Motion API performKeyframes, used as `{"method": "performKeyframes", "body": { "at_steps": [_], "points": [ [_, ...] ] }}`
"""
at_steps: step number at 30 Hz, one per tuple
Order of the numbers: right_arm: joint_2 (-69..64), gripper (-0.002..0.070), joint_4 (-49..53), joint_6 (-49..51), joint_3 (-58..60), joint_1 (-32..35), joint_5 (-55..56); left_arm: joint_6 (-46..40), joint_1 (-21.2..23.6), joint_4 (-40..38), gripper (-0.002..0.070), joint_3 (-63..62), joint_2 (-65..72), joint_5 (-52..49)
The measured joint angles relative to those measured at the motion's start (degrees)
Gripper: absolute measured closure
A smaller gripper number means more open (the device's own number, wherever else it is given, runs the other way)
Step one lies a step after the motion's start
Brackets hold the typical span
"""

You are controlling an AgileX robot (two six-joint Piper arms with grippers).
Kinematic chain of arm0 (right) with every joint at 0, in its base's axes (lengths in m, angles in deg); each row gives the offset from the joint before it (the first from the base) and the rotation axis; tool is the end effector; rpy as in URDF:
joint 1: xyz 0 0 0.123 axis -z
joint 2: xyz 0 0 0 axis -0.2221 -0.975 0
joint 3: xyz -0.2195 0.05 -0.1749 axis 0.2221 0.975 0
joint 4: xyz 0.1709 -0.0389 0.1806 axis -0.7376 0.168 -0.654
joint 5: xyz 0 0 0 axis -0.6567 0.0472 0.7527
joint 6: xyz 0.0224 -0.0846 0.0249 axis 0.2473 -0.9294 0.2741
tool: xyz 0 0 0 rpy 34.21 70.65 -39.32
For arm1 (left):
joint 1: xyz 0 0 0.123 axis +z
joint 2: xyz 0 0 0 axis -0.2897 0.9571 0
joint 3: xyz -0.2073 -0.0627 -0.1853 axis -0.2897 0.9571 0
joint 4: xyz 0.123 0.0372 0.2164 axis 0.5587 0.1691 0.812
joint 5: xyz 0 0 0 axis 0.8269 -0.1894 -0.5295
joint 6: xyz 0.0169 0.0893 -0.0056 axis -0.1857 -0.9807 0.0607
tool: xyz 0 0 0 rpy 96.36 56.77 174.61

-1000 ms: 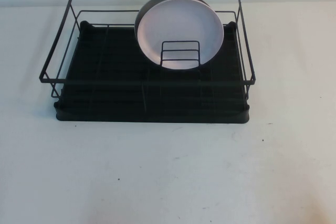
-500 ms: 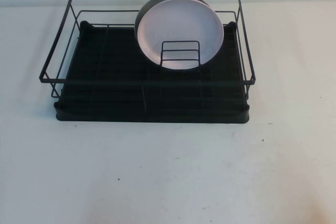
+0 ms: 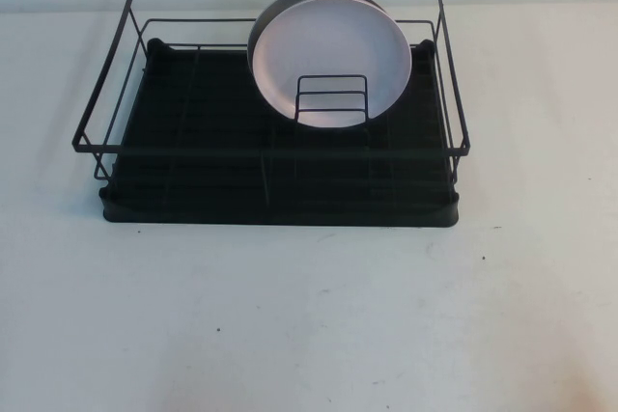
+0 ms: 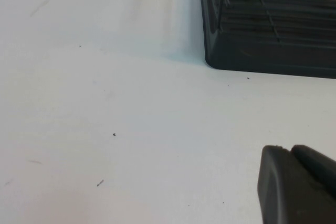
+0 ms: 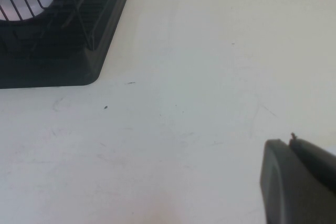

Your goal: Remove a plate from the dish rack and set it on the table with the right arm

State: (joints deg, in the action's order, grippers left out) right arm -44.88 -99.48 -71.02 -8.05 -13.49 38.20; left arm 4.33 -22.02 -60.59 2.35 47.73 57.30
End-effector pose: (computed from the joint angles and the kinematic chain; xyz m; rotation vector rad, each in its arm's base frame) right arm 0.0526 0.0090 0.1724 0.0206 1.8510 0.1657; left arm 0.0532 -0.0024 0.1742 0.0798 1.8433 -0.0266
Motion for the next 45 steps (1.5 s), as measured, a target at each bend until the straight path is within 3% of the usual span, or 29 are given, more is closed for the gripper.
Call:
{"method": "performKeyframes", "body": {
  "at_steps": [23, 35, 40, 45],
  "points": [
    [0.0, 0.0694, -0.3, 0.0, 0.0, 0.0, 1.1, 0.0, 0.0, 0.0, 0.0679, 0.0, 0.0, 0.0],
    [0.0, 0.0694, -36.4, 1.3, 0.0, 0.0, 14.2, 0.0, 0.0, 0.0, 0.0679, 0.0, 0.0, 0.0],
    [0.0, 0.0694, -39.7, 1.3, 0.0, 0.0, 14.2, 0.0, 0.0, 0.0, 0.0679, 0.0, 0.0, 0.0],
    [-0.8, 0.0694, -39.9, 0.9, -1.4, 0.0, 5.5, 0.0, 0.0, 0.0, 0.0679, 0.0, 0.0, 0.0]
  ]
}}
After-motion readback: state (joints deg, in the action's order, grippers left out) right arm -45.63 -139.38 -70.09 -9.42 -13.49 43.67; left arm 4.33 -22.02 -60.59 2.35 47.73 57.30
